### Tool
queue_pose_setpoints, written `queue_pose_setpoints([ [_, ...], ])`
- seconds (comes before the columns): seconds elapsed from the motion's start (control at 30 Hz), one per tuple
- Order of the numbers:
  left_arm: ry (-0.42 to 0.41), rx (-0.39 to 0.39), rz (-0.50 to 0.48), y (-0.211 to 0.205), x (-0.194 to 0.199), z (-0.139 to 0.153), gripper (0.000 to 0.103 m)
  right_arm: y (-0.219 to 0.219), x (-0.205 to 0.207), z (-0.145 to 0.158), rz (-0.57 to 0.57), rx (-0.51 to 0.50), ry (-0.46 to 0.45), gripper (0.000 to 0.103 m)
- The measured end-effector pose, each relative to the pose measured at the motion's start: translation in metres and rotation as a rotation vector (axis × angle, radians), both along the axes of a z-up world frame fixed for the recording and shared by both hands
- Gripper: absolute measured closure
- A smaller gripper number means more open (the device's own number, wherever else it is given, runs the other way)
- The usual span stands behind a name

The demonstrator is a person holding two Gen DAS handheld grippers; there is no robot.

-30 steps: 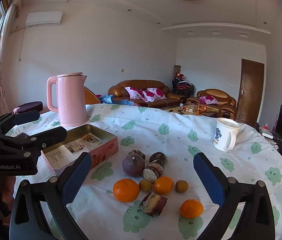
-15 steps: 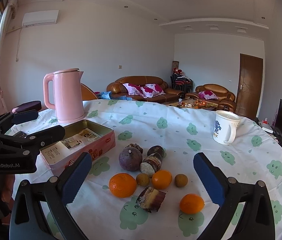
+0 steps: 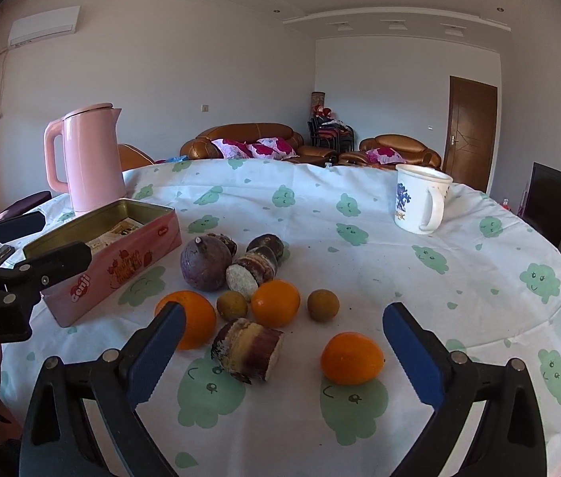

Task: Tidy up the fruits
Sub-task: 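Reach the right tool to the cut brown chunk and close on it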

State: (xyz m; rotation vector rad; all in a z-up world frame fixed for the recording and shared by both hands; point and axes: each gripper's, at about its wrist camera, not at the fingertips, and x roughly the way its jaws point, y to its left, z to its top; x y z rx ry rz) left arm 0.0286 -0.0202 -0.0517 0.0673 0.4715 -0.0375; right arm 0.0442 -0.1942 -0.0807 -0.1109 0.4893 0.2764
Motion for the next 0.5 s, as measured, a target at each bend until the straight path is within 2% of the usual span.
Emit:
queue_pose_setpoints([
  [0.13,0.009,0.0,-0.014,-0.003,0.003,-0.004,0.0,0.004,0.007,-0.012,0.019,-0.003,0.059,0.026],
  [0.37,0.019,-0.003,-0.028,-0.006,0.005,-0.008,0.0,0.015,0.012,-0.014,0.034,-0.067,0.063,0.031],
  [0.5,0.026,0.002,-0.04,-0.008,0.006,-0.01,0.0,0.02,0.009,-0.015,0.048,-0.085,0.036,0.04],
])
